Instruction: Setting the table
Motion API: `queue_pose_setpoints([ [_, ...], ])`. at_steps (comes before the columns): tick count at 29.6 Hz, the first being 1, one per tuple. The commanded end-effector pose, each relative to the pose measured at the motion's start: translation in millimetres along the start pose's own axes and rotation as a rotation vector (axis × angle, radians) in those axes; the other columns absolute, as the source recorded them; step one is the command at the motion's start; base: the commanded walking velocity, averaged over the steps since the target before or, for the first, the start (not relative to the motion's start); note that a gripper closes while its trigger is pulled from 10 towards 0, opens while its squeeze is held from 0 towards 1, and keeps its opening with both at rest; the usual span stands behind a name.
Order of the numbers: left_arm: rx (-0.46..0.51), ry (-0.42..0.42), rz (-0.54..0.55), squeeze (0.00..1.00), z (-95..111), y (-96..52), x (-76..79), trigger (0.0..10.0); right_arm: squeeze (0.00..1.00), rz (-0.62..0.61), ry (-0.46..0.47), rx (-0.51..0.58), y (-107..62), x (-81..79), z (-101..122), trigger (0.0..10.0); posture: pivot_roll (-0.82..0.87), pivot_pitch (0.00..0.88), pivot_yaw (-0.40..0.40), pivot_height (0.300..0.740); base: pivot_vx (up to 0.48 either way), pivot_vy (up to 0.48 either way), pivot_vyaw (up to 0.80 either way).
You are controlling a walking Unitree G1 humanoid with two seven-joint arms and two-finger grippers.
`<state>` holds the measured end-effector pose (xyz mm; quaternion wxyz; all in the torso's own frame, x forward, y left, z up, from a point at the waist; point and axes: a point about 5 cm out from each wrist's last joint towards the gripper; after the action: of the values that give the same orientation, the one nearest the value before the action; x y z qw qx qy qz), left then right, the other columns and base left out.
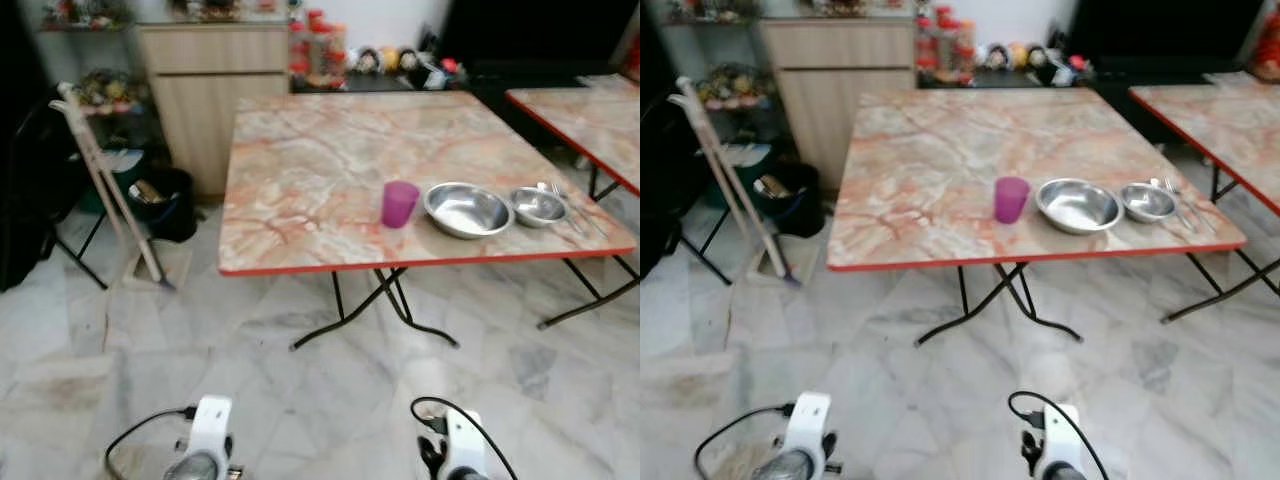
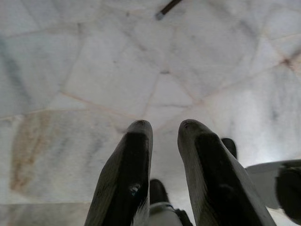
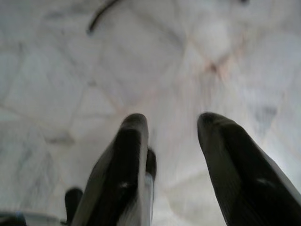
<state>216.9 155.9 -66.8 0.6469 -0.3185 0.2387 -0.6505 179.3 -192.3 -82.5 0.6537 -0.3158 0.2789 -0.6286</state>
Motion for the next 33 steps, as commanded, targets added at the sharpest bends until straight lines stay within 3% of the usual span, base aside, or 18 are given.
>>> queue_pose_setpoints([
  [1,-0.029,0.014,0.026,0.0,-7.3,-2.5,-9.6,10.0,0.0,0.007,0.007,0.042,2.7,-3.5,10.8,10.0,0.03,0.0,-0.04,0.74,0.0,0.0,0.0],
  [33,-0.042,0.042,0.035,0.0,-9.9,-2.9,-9.8,10.0,0.0,0.003,0.001,0.045,2.4,-1.6,10.8,10.0,0.02,0.0,-0.042,0.74,0.0,-0.016,0.0],
])
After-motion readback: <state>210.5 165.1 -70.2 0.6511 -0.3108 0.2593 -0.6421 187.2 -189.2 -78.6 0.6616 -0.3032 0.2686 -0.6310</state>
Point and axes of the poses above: a point about 5 cm out from each wrist's last joint towards the gripper, its own y axis pointing out of the wrist towards the gripper, its own z axis along the axis of the wrist's last joint, x = y × z, and after that the axes turned 12 degrees about -y, right-handed
